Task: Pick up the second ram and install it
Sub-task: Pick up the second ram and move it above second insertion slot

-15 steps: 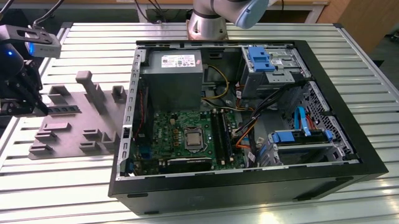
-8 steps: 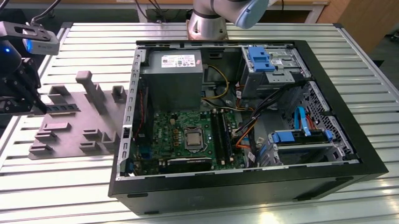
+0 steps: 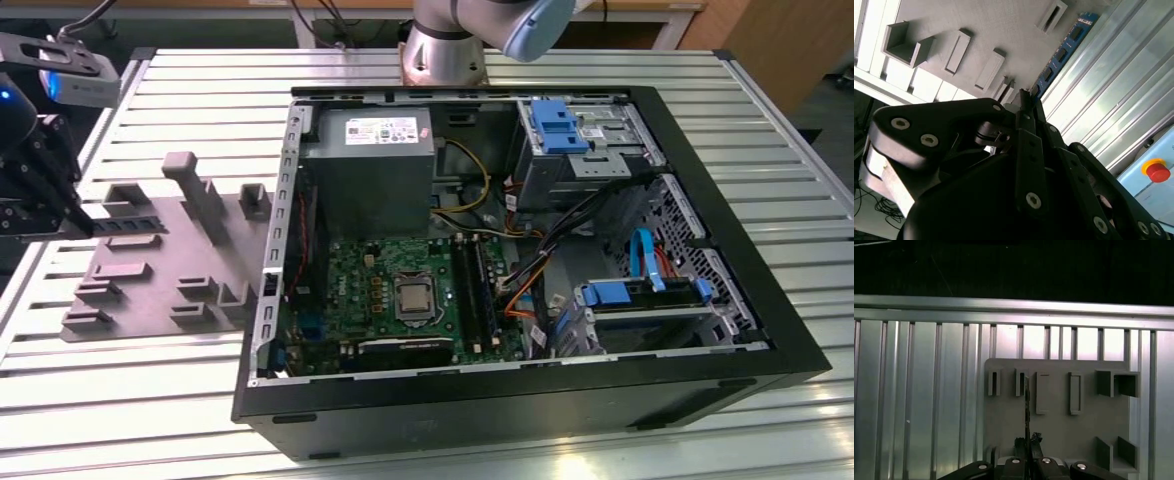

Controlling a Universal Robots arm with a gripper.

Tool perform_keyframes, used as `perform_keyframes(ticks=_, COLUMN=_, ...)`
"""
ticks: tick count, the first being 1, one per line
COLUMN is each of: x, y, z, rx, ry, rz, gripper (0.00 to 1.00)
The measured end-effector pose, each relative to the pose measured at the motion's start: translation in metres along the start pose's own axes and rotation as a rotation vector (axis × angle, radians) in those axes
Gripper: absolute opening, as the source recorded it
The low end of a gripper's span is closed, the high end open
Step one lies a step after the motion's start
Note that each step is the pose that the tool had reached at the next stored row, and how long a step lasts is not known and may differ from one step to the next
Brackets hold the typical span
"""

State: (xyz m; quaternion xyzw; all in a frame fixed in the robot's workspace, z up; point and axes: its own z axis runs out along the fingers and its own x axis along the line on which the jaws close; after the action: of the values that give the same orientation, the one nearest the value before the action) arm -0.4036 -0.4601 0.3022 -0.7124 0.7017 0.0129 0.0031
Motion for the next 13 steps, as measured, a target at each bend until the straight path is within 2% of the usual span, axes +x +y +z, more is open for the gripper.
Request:
perform_keyframes(ticks=6, x=-0.0001, y=0.0001, z=-0.0049, rx=0.0004, ry=0.0001, rz=0.022, gripper=0.15)
perform_keyframes(ticks=13, x=-0.0005, y=0.0002, z=-0.0167, rx=0.0006, ry=0.0006, rz=0.029, gripper=0.15)
